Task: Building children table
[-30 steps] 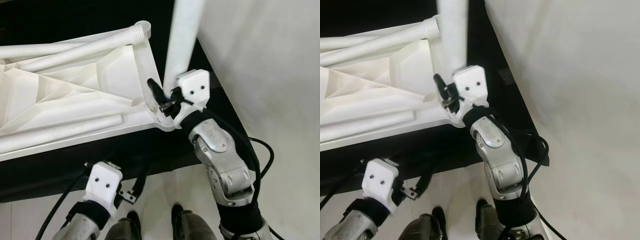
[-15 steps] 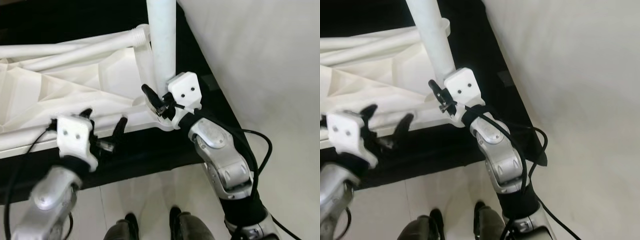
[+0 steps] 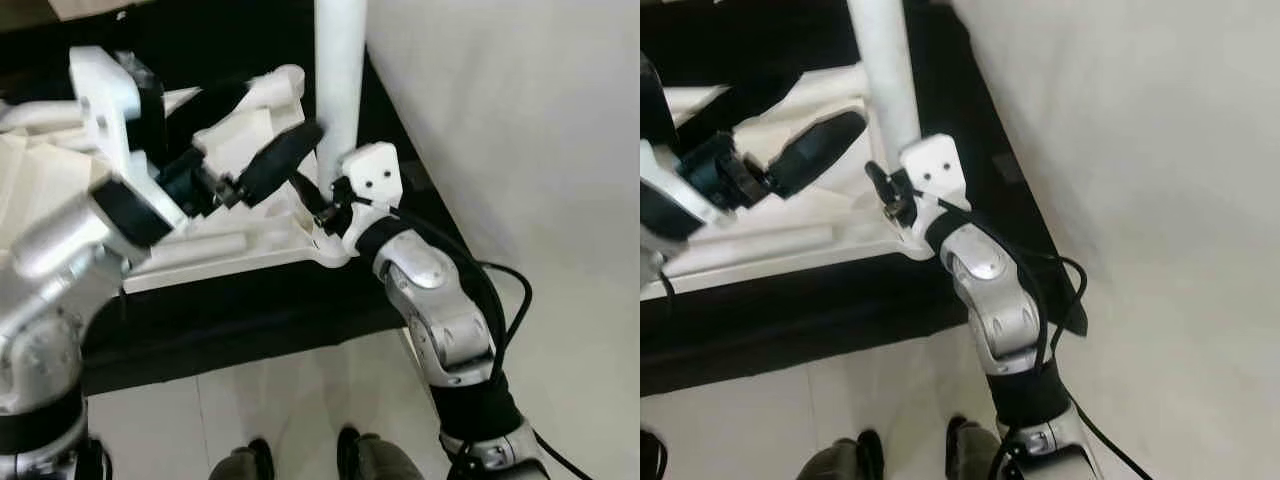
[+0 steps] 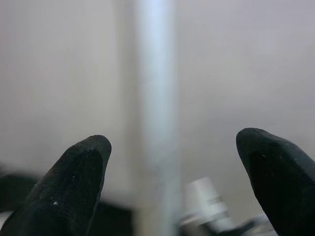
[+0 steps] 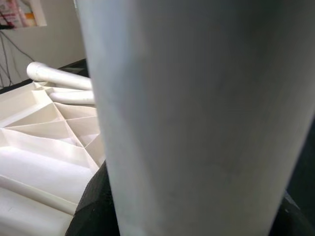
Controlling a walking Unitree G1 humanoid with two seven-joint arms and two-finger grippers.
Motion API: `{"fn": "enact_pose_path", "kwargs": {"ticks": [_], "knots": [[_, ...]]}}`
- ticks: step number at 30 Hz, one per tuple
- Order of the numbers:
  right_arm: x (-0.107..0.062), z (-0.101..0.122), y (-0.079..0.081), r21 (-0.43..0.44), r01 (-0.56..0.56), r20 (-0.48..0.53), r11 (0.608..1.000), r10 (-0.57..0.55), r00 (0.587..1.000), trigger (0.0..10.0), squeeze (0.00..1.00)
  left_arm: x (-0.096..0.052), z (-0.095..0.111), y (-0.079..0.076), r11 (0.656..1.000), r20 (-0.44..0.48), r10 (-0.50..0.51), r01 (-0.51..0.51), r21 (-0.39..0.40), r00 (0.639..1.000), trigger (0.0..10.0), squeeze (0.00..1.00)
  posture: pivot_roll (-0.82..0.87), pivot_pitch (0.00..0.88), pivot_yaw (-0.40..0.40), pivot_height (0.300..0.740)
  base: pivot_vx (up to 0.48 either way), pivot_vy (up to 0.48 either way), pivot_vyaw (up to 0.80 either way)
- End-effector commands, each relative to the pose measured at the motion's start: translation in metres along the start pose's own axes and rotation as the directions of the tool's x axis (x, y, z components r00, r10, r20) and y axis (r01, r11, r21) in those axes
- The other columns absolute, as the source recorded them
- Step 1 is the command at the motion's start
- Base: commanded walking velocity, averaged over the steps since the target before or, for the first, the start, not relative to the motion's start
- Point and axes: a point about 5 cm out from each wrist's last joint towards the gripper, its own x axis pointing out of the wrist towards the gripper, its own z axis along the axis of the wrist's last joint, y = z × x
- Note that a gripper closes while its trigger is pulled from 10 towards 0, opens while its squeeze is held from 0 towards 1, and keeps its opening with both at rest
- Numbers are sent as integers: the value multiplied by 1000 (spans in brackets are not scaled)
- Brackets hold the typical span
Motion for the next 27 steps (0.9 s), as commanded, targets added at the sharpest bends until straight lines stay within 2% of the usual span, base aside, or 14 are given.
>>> {"fn": "enact_pose_path", "kwargs": {"ticks": [1,4,8,10,11,13,19,21,22,24,25,26,27], "knots": [[-5,-48,15,104,-43,-217,994,65,974,10000,0,-1,-1,-1,999,-23,-41,41,-15,999,10000,0,-32,235,26,740,0,0,0],[-3,-46,22,119,-57,-202,991,80,976,10000,0,19,3,13,997,-46,-72,71,-5,996,10000,0,-34,228,37,740,0,0,0],[-2,-39,28,131,-85,-163,988,106,981,10000,0,47,-9,44,997,-88,76,-77,-11,993,10000,0,-39,227,51,740,0,0,0],[-2,-38,29,129,-91,-155,987,111,982,10000,0,55,-13,51,993,-99,116,-118,-14,988,10000,0,-39,227,51,740,0,0,0],[-2,-38,29,129,-91,-155,987,111,982,10000,0,55,-13,51,993,-99,116,-118,-14,988,10000,0,-39,227,51,740,0,0,0],[-2,-36,31,134,-98,-144,986,117,983,10000,0,68,-20,54,994,-108,87,-94,-61,990,10000,0,-45,225,58,740,0,0,0],[-1,-33,35,131,-120,-121,984,136,983,10000,0,80,-32,47,992,-131,31,-46,-114,991,10000,0,-44,221,65,740,0,0,0],[-1,-30,38,117,-137,-101,984,149,984,10000,0,88,-39,41,984,-145,-12,-15,-180,989,10000,0,-45,222,67,740,0,0,0],[-1,-30,38,117,-137,-101,984,149,984,10000,0,88,-39,41,984,-145,-12,-15,-180,989,10000,0,-45,222,67,740,0,0,0],[0,-28,40,84,-154,-85,985,161,983,10000,0,93,-41,35,967,-146,-53,14,-256,988,10000,0,-45,219,69,740,0,0,0],[0,-28,41,65,-164,-79,984,169,982,10000,0,95,-43,33,955,-150,-74,26,-296,986,1922,0,-43,219,69,740,0,0,0],[0,-27,41,48,-172,-76,984,176,982,10000,0,97,-45,31,944,-158,-96,39,-328,983,1922,0,-43,219,69,740,0,0,0],[0,-27,41,48,-172,-76,984,176,982,10000,0,97,-45,31,944,-158,-96,39,-328,983,1922,0,-43,219,69,740,0,0,0]]}}
